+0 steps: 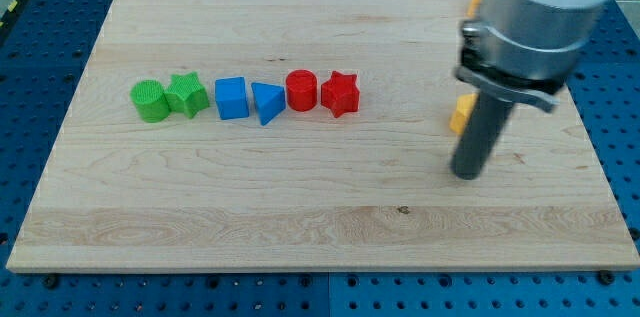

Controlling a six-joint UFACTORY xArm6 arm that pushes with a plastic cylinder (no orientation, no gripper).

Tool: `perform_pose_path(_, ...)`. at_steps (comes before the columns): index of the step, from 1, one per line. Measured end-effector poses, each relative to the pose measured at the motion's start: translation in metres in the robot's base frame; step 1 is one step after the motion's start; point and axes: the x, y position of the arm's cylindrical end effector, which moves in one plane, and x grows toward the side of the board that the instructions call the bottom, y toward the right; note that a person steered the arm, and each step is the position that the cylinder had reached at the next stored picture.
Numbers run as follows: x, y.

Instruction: Move the yellow hexagon towards the center

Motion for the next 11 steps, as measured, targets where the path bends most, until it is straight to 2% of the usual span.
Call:
perform_pose_path(1,-0.058,0.012)
perform_pose_path(3,-0.056,-0.029)
perform_pose_path(4,-0.055,-0.009)
perform_pose_path(5,-0.088,0.034)
perform_pose_path(6,-0.102,0.034)
perform_pose_path(11,-0.087,-0.049)
